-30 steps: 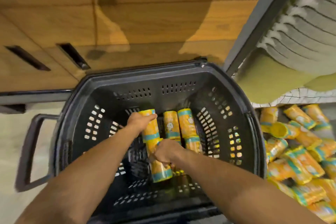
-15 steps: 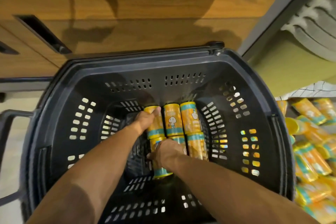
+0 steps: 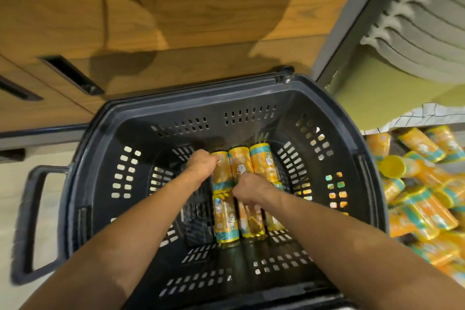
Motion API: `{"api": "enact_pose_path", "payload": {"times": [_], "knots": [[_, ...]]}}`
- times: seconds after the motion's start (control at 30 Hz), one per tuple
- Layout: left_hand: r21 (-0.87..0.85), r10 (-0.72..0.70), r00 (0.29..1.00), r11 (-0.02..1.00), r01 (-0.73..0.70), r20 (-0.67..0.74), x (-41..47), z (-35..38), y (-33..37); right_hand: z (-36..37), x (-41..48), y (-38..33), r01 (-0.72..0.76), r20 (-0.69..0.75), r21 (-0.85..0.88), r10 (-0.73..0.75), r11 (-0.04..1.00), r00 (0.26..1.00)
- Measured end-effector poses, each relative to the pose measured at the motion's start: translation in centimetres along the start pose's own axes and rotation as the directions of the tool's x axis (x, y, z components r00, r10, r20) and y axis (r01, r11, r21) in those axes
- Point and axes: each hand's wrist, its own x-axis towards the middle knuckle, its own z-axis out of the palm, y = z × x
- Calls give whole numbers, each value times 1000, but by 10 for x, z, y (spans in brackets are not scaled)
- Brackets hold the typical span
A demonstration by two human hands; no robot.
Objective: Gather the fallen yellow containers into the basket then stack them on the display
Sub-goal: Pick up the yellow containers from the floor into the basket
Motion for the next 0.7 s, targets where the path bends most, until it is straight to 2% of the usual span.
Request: {"api": "enact_pose_path", "payload": {"times": [0.1,0.17,0.27,0.37,0.47,0.53,0.7], "knots": [[-125,151,988,981,-151,-12,-49,-17,44,-39,-34,12,44,-177,126,-21,991,984],[-176,253,967,952,-251,-10,-82,-21,70,-57,-67,23,130,-333,234,-47,964,942],[-220,432,902,879,-423,-10,-143,-15,112,-70,-132,52,358,-563,397,-84,845,822],[-242,582,812,795,-557,42,-196,9,147,-76,-190,95,533,-721,484,-29,694,692],[-282,685,716,719,-635,135,-242,49,173,-76,-230,149,616,-798,538,113,575,592],[-298,718,666,692,-657,200,-265,84,182,-70,-249,190,617,-832,526,200,586,518],[-301,737,552,668,-681,389,-316,188,179,-28,-279,301,546,-765,644,460,536,450]]}}
